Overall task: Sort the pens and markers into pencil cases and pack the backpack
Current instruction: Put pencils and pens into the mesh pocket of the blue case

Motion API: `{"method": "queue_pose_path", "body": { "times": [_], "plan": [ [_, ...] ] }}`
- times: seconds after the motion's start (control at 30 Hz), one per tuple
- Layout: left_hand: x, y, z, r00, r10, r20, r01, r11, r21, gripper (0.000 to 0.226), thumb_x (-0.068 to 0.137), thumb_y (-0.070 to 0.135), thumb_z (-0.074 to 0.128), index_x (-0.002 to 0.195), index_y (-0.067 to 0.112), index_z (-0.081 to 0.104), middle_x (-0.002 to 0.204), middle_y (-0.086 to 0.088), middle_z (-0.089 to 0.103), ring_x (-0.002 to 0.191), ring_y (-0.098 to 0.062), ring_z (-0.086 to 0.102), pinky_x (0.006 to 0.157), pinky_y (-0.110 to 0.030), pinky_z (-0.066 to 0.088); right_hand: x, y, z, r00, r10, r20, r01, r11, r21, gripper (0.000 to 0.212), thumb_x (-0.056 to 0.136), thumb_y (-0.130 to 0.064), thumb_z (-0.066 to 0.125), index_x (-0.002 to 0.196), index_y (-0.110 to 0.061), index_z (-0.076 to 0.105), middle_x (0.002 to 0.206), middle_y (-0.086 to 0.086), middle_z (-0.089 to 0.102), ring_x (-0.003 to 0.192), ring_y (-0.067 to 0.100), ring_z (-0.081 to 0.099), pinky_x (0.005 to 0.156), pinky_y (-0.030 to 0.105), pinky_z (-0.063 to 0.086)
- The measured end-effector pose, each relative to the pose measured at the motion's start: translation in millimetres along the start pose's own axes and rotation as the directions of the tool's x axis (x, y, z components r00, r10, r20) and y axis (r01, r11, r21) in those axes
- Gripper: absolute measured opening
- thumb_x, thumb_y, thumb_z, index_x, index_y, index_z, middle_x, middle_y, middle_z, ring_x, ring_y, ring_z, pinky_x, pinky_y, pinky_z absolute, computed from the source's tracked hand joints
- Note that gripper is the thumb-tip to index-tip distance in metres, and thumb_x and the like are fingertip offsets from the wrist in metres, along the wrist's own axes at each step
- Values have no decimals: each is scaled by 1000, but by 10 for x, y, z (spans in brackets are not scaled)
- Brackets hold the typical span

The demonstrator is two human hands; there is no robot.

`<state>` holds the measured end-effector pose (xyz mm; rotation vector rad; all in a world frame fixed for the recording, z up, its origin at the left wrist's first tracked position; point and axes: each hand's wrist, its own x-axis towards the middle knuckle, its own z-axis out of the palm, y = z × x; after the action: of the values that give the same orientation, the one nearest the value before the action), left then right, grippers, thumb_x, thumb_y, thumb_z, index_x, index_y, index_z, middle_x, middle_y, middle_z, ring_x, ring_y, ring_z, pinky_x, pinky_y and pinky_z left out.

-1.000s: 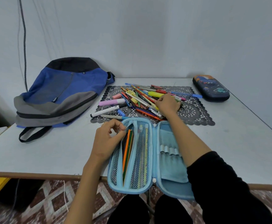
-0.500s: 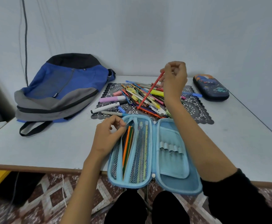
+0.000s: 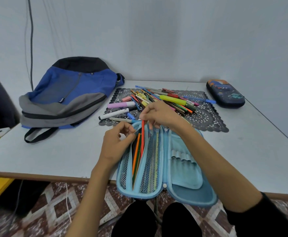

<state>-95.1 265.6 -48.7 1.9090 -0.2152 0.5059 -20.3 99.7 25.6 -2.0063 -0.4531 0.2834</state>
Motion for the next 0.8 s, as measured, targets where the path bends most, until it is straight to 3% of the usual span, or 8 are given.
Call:
{"method": "queue_pose_path", "body": {
  "times": [0.13, 0.27, 0.37, 0.43, 0.53, 0.63, 0.73, 0.8],
  "plan": [
    [10, 3, -5, 1000, 6, 3, -6, 1000, -1, 6, 75, 24, 64, 80, 21, 63, 77, 14, 63, 74, -3, 55, 68, -23, 42, -10, -10, 9, 990, -2, 138, 51, 935, -351, 11, 80, -21, 77, 79, -10, 73, 51, -13, 62, 48, 6, 51, 49, 22, 39],
    [6, -19, -8, 1000, 7, 12, -7, 1000, 8, 3, 77, 19, 63, 80, 20, 63, 78, 6, 64, 75, -6, 55, 69, -36, 44, -12, -26, 38, 989, 15, 145, 63, 853, -519, 12, 77, -28, 80, 81, -17, 77, 58, -13, 62, 62, 9, 57, 66, 32, 49],
    [17, -15, -10, 997, 35, 62, -36, 999, 20, 6, 79, 16, 62, 78, 21, 64, 79, 6, 65, 74, -7, 54, 70, -29, 43, -26, -69, 69, 990, -6, 138, 96, 747, -658, 16, 79, -36, 77, 90, -26, 77, 61, -17, 57, 63, 4, 53, 58, 27, 42],
    [26, -17, -11, 996, 40, 84, -43, 999, 29, 10, 78, 14, 62, 78, 22, 66, 80, 8, 66, 74, -7, 55, 70, -23, 43, -19, -73, 109, 990, -1, 143, 104, 693, -713, 17, 81, -40, 73, 94, -29, 76, 68, -15, 58, 69, 7, 55, 62, 27, 41],
    [28, -28, 3, 995, 32, 91, -37, 998, 52, 13, 76, 14, 61, 77, 25, 68, 80, 11, 66, 77, -8, 56, 75, -25, 44, -34, -64, 129, 989, 0, 145, 103, 707, -700, 18, 87, -35, 66, 92, -20, 75, 63, -8, 57, 58, 9, 53, 62, 29, 46],
    [24, -44, 4, 993, 42, 107, -50, 996, 75, 9, 74, 28, 63, 79, 28, 71, 79, 10, 66, 80, -13, 56, 77, -33, 46, -35, -56, 95, 992, 26, 122, 48, 823, -566, 17, 92, -20, 62, 91, -6, 73, 68, 8, 67, 56, 19, 64, 56, 28, 54],
    [32, -65, 2, 989, 61, 134, -82, 984, 160, 18, 70, 43, 64, 80, 32, 73, 81, 9, 65, 85, -14, 54, 79, -35, 45, -42, -31, 94, 993, 62, 102, -5, 875, -484, 11, 91, -5, 60, 93, -2, 70, 59, 8, 64, 39, 10, 58, 41, 19, 47],
    [39, -65, 11, 987, 75, 141, -101, 976, 191, 19, 69, 46, 63, 80, 34, 73, 82, 10, 64, 87, -14, 52, 78, -33, 43, -48, -22, 100, 996, 59, 74, -26, 922, -387, 9, 89, 0, 59, 92, -3, 67, 55, 7, 61, 34, 8, 55, 39, 19, 46]
  ]
}}
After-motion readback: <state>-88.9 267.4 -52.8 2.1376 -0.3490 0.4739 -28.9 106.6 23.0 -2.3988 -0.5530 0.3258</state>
